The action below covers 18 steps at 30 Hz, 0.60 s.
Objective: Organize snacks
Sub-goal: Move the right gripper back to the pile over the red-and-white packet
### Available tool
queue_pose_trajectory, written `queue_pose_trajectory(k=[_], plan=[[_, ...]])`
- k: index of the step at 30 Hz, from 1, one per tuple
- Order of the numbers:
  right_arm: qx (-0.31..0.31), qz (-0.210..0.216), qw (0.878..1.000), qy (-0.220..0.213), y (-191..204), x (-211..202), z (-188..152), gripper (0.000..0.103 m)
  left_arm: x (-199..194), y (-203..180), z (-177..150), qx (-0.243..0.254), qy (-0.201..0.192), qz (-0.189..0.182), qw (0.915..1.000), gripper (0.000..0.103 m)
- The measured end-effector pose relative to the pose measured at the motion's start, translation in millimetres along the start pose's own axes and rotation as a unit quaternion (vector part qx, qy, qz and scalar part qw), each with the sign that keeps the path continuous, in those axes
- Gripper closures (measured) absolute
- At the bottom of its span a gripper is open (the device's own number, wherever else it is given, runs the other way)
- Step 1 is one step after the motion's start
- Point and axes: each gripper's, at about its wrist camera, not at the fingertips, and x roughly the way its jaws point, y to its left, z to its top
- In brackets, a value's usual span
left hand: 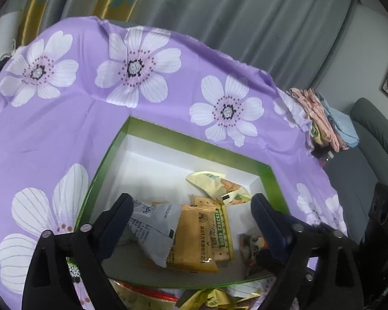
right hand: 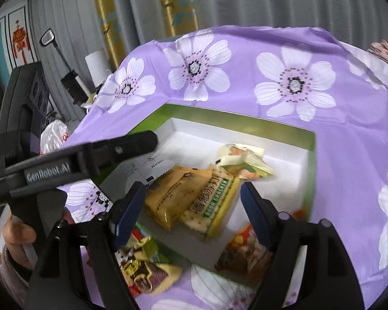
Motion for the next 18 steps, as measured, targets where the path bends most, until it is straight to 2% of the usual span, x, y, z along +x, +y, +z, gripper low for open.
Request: queue_pose_trajectory(k=[1, 3, 4, 12, 18], plan=[[0.003, 0.001, 1.0, -0.002, -1.0, -3.6, -2.2, 0.025, -2.5, -2.1, -0.4, 0.003, -0.002, 0.001, 1.0, 0.01], [0.012, 0.0, 1.0, -0.006, -3.6, -12.6, -7.5, 0.017, -6.8, -6.6, -1.2, 0.009, -0.002, 0.004, 0.9999, 0.008], [0.015, 0.002, 1.0, -0.009, -4.1, -16.9, -10.0, 0.016, -9.3, -9.0, -2.2, 0.012, -0.003, 0.004, 0.9999, 0.006], [0.024, 0.017, 1.0, -0.012, -2.5, -39.2, -27.5, 0.014, -35.3, -12.8, -7.5, -0.002, -0.008, -0.011, 0.9999, 0.005], [0.018, 0.021, 1.0, -0.011, 2.8, -52.9, -44.4, 0.014, -71.7, 6.5, -9.9, -0.03, -0.021, -0.007, 0.9993, 0.002]])
